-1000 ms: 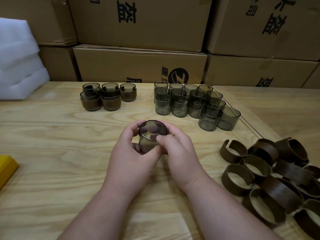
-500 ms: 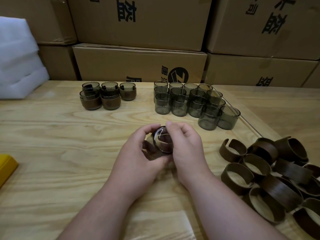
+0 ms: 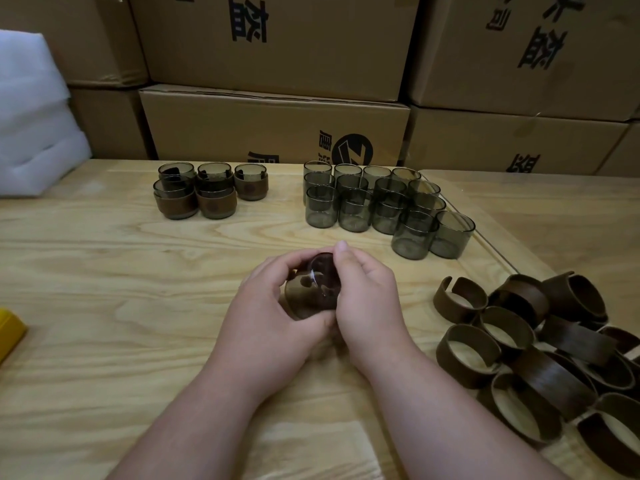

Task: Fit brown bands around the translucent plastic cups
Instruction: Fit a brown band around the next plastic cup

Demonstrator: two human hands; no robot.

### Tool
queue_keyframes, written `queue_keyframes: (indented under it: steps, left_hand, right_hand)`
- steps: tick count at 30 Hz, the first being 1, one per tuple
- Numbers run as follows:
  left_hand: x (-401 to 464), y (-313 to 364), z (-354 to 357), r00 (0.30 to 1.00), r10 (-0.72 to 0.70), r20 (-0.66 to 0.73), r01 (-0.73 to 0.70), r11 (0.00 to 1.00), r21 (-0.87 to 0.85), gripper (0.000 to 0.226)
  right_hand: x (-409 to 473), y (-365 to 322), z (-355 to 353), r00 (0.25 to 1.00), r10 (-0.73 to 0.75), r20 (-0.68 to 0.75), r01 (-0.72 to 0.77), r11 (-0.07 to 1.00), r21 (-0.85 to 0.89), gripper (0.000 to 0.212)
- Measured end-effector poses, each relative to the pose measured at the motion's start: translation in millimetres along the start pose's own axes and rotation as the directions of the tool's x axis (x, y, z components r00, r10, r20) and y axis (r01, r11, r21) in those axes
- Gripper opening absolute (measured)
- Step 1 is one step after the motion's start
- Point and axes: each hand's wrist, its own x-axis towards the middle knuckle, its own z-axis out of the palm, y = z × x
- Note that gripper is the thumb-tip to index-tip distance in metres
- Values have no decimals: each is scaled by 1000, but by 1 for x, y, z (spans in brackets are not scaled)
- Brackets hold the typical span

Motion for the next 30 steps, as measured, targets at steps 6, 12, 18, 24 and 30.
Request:
queue_keyframes:
  steps: [6, 12, 18, 24, 30]
  left_hand:
    - [0, -3, 2, 997, -70, 35, 71, 997, -31, 58]
    - [1, -4, 2, 988, -150, 26, 152, 986, -64, 68]
    - [2, -9, 3, 982, -185, 41, 184, 983, 22, 62]
    - [2, -9, 4, 980, -187, 74, 182, 981, 68, 80]
    - [1, -10, 4, 984, -160, 79, 148, 979, 142, 78]
  right_hand:
    - [-9, -2, -2, 939, -318, -131, 207, 828, -521, 30]
    - [-7, -17, -18, 853, -476, -215, 60, 498, -865, 32]
    - [-1, -13, -31, 932, -214, -292, -148, 510, -847, 42]
    - [-4, -11, -23, 952, -285, -116, 81, 595, -800, 27]
    - [-2, -10, -20, 940, -293, -173, 57, 638, -768, 66]
